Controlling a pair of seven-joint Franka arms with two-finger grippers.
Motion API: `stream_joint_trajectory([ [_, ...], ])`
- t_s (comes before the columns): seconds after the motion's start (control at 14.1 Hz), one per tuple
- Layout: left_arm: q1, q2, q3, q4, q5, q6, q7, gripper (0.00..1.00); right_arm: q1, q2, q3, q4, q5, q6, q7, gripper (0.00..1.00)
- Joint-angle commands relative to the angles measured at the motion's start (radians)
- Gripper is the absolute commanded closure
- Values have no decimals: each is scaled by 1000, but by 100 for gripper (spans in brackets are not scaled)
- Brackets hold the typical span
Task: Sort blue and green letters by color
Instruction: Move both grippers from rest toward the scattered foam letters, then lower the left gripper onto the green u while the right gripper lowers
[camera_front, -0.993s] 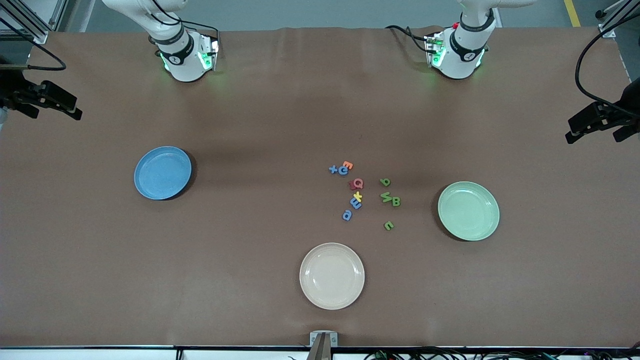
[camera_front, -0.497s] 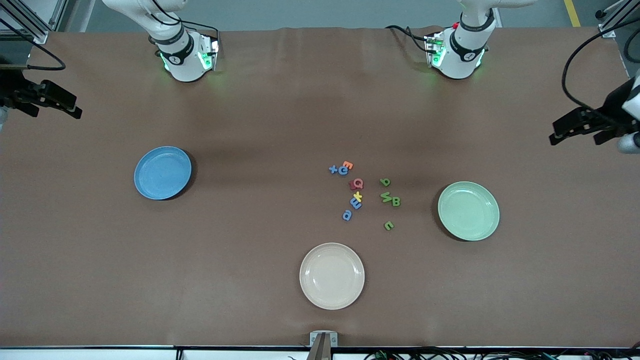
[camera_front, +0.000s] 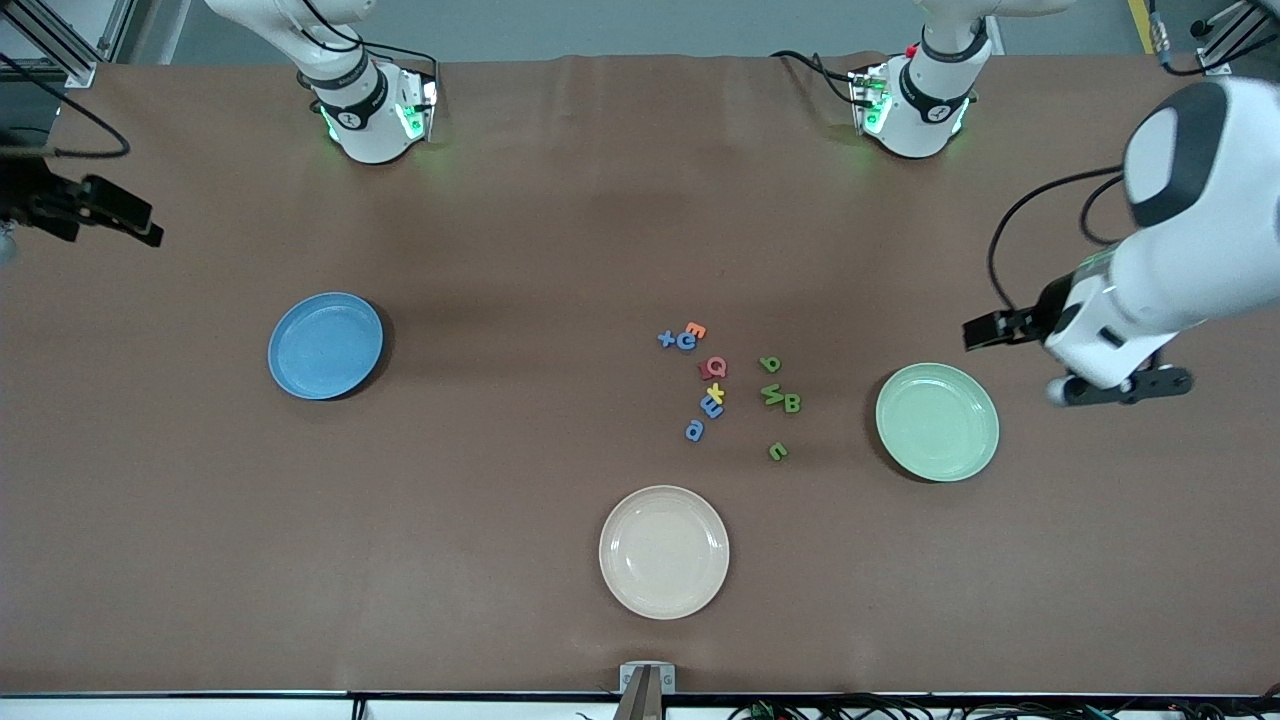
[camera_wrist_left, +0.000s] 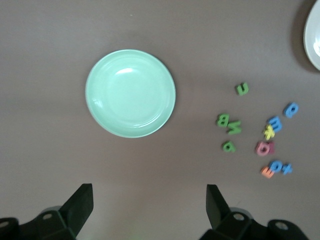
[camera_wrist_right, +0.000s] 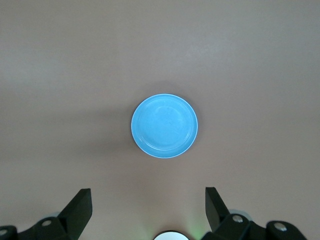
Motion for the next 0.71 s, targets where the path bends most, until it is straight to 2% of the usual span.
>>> stream_joint_trajectory([
  [0.0, -42, 79, -16, 19, -3, 72, -136, 1, -15, 144, 9, 72, -26, 25, -14, 0],
  [0.14, -76, 137, -16, 19, 1, 141, -231, 1, 11, 179, 13, 73, -93, 35, 1, 0],
  [0.21, -92, 165, -15, 19, 1, 176, -269, 1, 30, 179, 13, 69, -84, 30, 30, 0],
  [0.28, -108, 194, -15, 19, 1, 208, -306, 1, 54, 182, 13, 62, -67, 38, 135, 0],
  [0.5, -165, 283, -13, 21, 14, 335, -438, 1, 146, 237, 13, 62, 60, 102, 425, 0],
  [0.64, -196, 343, -13, 22, 37, 409, -513, 1, 262, 275, 13, 65, 65, 166, 583, 0],
])
